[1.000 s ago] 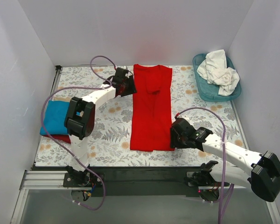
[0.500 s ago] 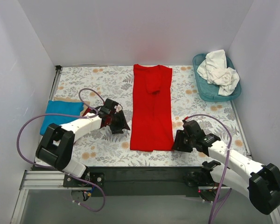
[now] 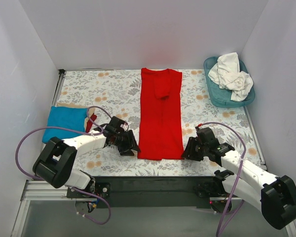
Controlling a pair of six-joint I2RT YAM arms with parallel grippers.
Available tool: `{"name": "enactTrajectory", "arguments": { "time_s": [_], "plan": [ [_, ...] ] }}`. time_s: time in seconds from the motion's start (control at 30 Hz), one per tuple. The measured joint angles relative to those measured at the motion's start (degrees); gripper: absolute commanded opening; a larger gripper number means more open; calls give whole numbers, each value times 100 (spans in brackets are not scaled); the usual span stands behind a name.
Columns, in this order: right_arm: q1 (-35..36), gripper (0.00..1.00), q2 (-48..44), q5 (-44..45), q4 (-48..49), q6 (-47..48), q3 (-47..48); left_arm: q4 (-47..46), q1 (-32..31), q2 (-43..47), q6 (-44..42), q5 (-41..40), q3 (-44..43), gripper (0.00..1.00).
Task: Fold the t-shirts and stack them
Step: Fold the tshirt
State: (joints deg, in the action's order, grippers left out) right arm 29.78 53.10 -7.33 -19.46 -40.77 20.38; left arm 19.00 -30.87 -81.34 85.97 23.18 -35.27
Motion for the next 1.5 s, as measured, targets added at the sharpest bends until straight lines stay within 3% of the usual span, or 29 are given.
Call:
{"name": "enactTrajectory", "arguments": {
  "time_s": [0.33, 0.47, 0.6, 0.7, 0.73, 0.8, 1.0, 1.27, 1.5],
  "plan": [
    [-52, 41, 72, -188, 195, -87, -63, -20, -361, -175, 195, -33, -46, 42],
    [-52, 40, 133, -210, 289, -103, -66, -39, -402, -219, 330, -74, -48, 36],
    [-52, 33, 216, -251, 409, -101, -76, -63, -424, -326, 396, -138, -92, 17],
    [-52, 21, 258, -297, 492, -90, -136, -98, -470, -409, 409, -208, -114, 5],
    [-52, 12, 264, -323, 507, -83, -149, -107, -501, -415, 424, -229, -114, 0],
    [-55, 1, 293, -365, 509, -13, -155, -114, -603, -417, 466, -291, -122, 0],
    [7, 1, 146, -704, 549, 203, -315, 50, -1259, -205, 894, -629, -63, 0],
    [459, 1, -1237, -787, -708, 369, -433, 1082, -2159, 828, 1517, -1064, 345, 0],
    [662, 1, -1040, -562, -1506, 612, 415, 1864, -2208, 872, 1401, -1403, -385, 0]
  ]
}}
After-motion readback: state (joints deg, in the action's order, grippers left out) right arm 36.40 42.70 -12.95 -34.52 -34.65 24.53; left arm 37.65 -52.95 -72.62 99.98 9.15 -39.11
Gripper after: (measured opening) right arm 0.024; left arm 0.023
